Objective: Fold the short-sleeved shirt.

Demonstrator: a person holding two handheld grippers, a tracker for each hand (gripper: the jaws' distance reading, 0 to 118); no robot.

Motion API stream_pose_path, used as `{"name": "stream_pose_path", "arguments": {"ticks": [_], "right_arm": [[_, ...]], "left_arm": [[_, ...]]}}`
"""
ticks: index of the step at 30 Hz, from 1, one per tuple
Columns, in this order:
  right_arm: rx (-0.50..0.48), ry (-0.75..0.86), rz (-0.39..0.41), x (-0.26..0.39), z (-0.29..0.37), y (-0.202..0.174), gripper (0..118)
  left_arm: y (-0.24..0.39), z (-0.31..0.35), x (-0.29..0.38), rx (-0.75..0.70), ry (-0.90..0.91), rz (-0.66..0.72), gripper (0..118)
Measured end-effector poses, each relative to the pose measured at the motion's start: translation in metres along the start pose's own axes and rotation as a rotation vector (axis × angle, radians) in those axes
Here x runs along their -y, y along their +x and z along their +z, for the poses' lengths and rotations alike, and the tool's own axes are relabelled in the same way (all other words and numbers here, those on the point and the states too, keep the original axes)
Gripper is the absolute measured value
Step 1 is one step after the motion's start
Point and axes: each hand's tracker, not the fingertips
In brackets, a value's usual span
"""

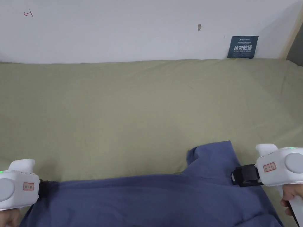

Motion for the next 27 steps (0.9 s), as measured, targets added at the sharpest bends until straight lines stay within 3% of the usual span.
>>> {"name": "stream_pose_path", "arguments": {"ticks": [3,5,6,7,8,12,17,27], "right_arm": [[0.037,-0.021,0.05,0.007,-0.011,0.0,98],[0.049,0.026,0.046,0.012,0.004,0.0,86],[0.026,0.067,0.05,0.014,0.014,0.003,68],[-0.001,0.08,0.044,0.016,0.023,0.003,20],[-0.017,0.134,0.017,0.021,0.035,0.002,4],[-0.035,0.152,0.041,0.032,0.072,0.001,4],[-0.079,0.23,0.003,0.058,0.125,0.003,4],[-0.093,0.361,0.047,0.17,0.205,-0.015,4]], "left_arm": [[0.001,-0.001,0.001,0.009,-0.012,0.007,0],[0.0,0.002,0.0,0.007,-0.013,0.004,0],[-0.001,0.005,-0.001,0.004,-0.006,0.0,0],[0.001,0.01,0.003,0.01,-0.002,-0.004,0],[0.001,0.014,0.003,0.013,0.004,-0.006,0],[-0.006,0.044,0.007,0.04,0.055,0.005,0],[-0.019,0.099,0.023,0.103,0.127,-0.003,0],[-0.04,0.184,0.117,0.164,0.265,-0.056,0]]}}
